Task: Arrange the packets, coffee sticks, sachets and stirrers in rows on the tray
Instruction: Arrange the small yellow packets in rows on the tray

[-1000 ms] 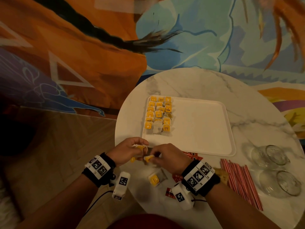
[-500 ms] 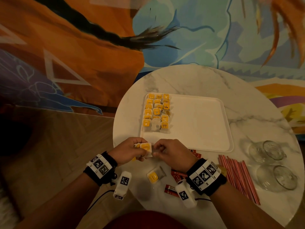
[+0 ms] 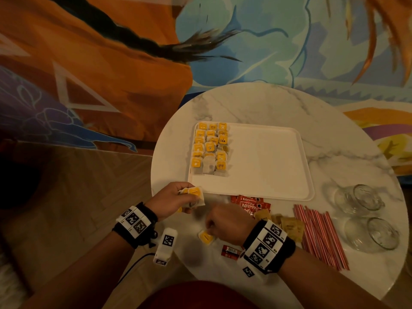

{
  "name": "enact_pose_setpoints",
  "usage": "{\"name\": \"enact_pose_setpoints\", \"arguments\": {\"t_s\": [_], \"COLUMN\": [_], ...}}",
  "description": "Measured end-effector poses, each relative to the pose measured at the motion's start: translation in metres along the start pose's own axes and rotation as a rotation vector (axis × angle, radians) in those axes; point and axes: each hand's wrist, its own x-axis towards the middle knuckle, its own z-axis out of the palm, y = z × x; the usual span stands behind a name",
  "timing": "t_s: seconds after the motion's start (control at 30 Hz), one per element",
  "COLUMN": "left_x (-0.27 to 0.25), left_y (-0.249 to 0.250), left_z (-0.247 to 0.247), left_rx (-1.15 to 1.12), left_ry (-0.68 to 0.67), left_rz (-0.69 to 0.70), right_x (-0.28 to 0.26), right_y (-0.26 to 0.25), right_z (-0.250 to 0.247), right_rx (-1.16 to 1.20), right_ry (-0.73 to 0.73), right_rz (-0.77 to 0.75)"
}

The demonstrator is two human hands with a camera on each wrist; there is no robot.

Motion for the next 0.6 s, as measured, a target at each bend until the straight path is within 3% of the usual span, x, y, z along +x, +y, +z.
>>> {"name": "enact_pose_setpoints", "arguments": {"t_s": [0.13, 0.3, 0.5, 0.6], "left_x": [0.000, 0.003, 0.009, 0.016], "left_y": [0.003, 0.005, 0.010, 0.014], "left_z": [-0.004, -0.014, -0.018, -0.017], "left_rx": [-0.011, 0.049, 0.073, 0.064], "left_ry": [0.019, 0.082, 0.172, 0.215], "left_rz": [0.013, 0.042, 0.082, 0.079], "right_x": [-0.001, -0.002, 0.012, 0.022], "right_y": [0.001, 0.011, 0.040, 0.051], "right_z": [-0.005, -0.023, -0.038, -0.044], "right_rx": [0.085, 0.354, 0.624, 0.824], "right_ry": [0.054, 0.153, 0.422, 0.486], "right_rz": [-0.008, 0.044, 0.262, 0.405]}}
